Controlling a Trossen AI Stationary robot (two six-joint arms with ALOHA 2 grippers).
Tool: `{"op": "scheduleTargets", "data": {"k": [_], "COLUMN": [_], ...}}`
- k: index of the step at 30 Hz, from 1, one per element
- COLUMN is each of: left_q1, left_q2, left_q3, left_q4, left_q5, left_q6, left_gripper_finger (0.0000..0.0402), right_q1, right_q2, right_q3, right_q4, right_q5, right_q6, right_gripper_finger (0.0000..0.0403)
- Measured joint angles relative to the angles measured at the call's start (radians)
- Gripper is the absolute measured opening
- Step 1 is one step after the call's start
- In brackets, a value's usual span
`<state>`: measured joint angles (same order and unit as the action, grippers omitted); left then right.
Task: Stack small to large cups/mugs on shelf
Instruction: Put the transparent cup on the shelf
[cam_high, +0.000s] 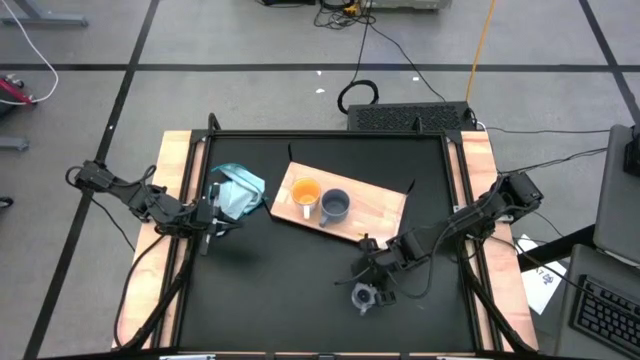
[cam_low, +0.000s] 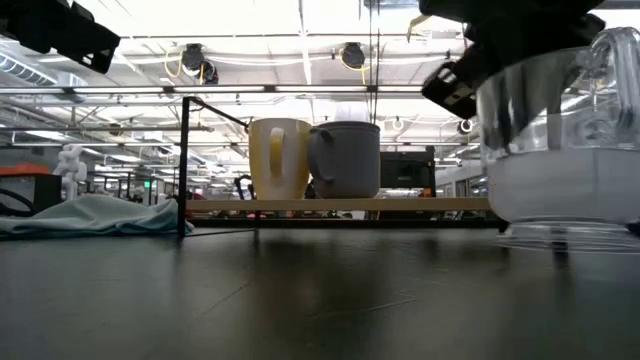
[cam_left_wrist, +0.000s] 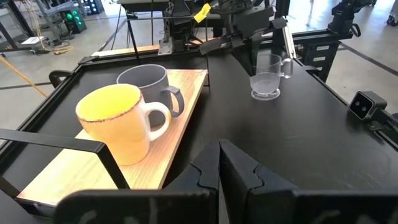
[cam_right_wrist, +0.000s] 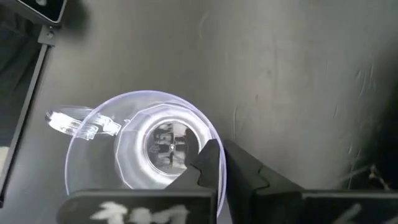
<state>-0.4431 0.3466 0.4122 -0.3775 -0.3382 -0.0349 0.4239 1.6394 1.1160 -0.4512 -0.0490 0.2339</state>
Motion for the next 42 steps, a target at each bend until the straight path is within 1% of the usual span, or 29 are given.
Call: {"op": "scheduleTargets", "data": {"k": [4,8,11,14,17,23,28,37,42], "left_q1": [0.0,0.0,0.0,0.0,0.0,0.0,0.0,0.0,0.0], "left_q2": [0.0,0.0,0.0,0.0,0.0,0.0,0.0,0.0,0.0], "left_q3": [0.0,0.0,0.0,0.0,0.0,0.0,0.0,0.0,0.0], "left_q4": [-0.006,-0.03,-0.032,-0.032,-0.032,-0.031,-0.031,-0.031,-0.031], "left_q5": [0.0,0.0,0.0,0.0,0.0,0.0,0.0,0.0,0.0], "left_q6": [0.0,-0.005,-0.014,-0.013,-0.013,-0.013,-0.014,-0.016,-0.016], "left_gripper_finger": [0.0012,0.0012,0.0012,0.0012,0.0012,0.0012,0.0012,0.0012,0.0012], "right_q1": [-0.002,-0.001,-0.001,-0.007,-0.018,-0.029,-0.047,-0.121,-0.164], "right_q2": [0.0,0.0,0.0,0.0,0.0,0.001,0.001,0.001,0.001], "right_q3": [0.001,0.001,0.001,0.001,0.001,0.067,0.143,0.23,0.254], "right_q4": [0.023,0.022,0.021,0.012,-0.014,-0.121,-0.195,-0.358,-0.399], "right_q5": [0.0,0.023,0.026,0.019,-0.007,-0.005,-0.004,-0.007,-0.008], "right_q6": [-0.103,-0.137,-0.129,-0.083,-0.051,-0.037,-0.075,-0.121,-0.169], "right_gripper_finger": [0.0002,0.0002,0.0001,0.0001,0.0001,0.0001,0.0,0.0,0.0]}}
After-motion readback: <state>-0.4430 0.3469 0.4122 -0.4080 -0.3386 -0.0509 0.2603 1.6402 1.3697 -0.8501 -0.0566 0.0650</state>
